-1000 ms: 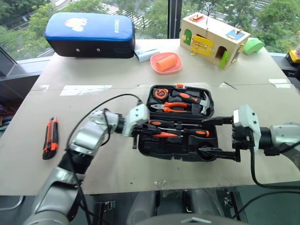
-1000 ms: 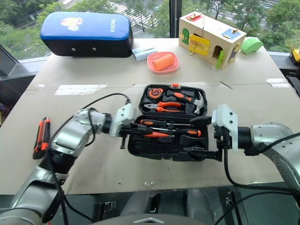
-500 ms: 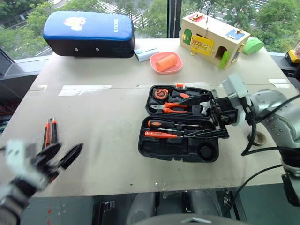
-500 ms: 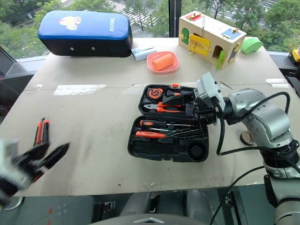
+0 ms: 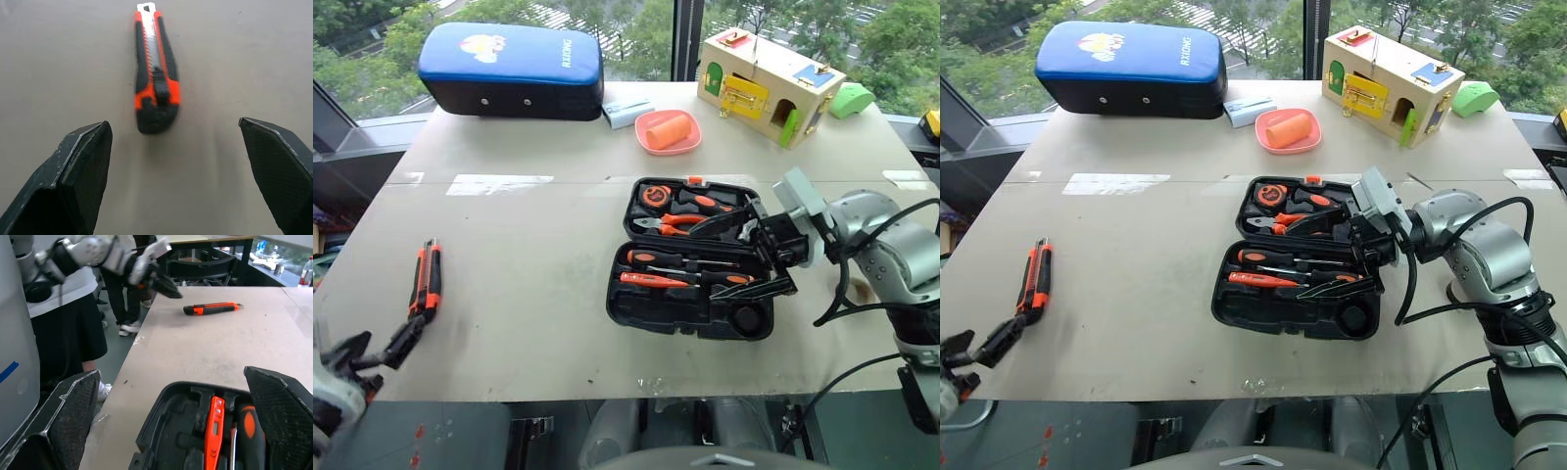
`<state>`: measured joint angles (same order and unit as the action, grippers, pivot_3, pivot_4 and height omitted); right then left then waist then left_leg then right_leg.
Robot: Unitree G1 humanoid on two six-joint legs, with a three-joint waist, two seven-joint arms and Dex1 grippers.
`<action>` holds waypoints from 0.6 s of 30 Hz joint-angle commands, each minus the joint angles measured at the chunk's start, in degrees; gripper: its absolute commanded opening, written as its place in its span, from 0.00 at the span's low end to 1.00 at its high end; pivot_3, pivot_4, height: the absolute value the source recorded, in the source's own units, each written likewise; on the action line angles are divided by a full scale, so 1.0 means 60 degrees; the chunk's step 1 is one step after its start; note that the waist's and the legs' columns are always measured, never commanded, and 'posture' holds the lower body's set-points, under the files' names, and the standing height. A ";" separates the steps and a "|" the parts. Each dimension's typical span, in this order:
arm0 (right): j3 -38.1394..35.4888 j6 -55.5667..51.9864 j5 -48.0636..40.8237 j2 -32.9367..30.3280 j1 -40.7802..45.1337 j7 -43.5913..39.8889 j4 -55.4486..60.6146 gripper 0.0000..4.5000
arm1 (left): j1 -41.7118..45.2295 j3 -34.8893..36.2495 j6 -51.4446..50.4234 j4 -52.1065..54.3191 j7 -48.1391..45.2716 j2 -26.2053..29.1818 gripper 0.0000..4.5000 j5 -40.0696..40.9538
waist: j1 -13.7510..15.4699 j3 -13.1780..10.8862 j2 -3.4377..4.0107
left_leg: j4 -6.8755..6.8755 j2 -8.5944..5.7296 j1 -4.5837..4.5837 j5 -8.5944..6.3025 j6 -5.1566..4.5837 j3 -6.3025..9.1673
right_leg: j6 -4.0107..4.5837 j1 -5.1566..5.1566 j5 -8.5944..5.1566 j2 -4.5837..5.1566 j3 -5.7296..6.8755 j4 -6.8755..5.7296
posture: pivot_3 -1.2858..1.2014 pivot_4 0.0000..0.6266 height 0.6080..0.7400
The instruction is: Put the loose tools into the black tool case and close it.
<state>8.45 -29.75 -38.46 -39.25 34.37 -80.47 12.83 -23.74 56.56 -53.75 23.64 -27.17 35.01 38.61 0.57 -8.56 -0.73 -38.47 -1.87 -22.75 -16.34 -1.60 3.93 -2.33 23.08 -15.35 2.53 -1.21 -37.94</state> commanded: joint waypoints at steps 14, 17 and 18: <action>-0.0734 -0.0661 -0.0461 -0.0226 -0.0457 0.1508 0.1632 1.00 | 0.3255 -0.2783 -0.0052 -0.4526 0.0181 0.1853 0.82 -0.1364 | -0.0016 0.0007 0.0018 | 0.0029 0.0002 -0.0002 0.0008 0.0014 -0.0012 | 0.0000 0.0022 0.0001 0.0003 -0.0013 -0.0007 | 0.52 0.24 0.96; -0.0786 -0.0761 -0.0520 -0.0292 -0.0454 0.1600 0.1720 1.00 | 0.3452 -0.2805 0.0035 -0.4792 0.0126 0.1944 0.50 -0.1456 | 0.0052 0.0021 0.0043 | 0.0028 0.0001 -0.0001 0.0009 0.0013 -0.0011 | 0.0000 0.0022 0.0001 0.0006 -0.0012 -0.0009 | 0.52 0.24 0.96; -0.0805 -0.0781 -0.0538 -0.0331 -0.0470 0.1617 0.1751 1.00 | 0.3503 -0.2784 0.0092 -0.4841 0.0086 0.1995 0.42 -0.1471 | 0.0062 0.0022 0.0045 | 0.0028 0.0000 -0.0001 0.0009 0.0013 -0.0012 | 0.0000 0.0022 0.0001 0.0008 -0.0011 -0.0008 | 0.52 0.24 0.96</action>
<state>5.75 -34.09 -40.59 -40.37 31.26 -71.03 21.52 -2.97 40.42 -53.53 -4.20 -26.03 46.42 30.34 0.95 -8.43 -0.46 -38.30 -1.87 -22.75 -16.28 -1.52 3.86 -2.33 23.22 -15.34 2.59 -1.27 -37.99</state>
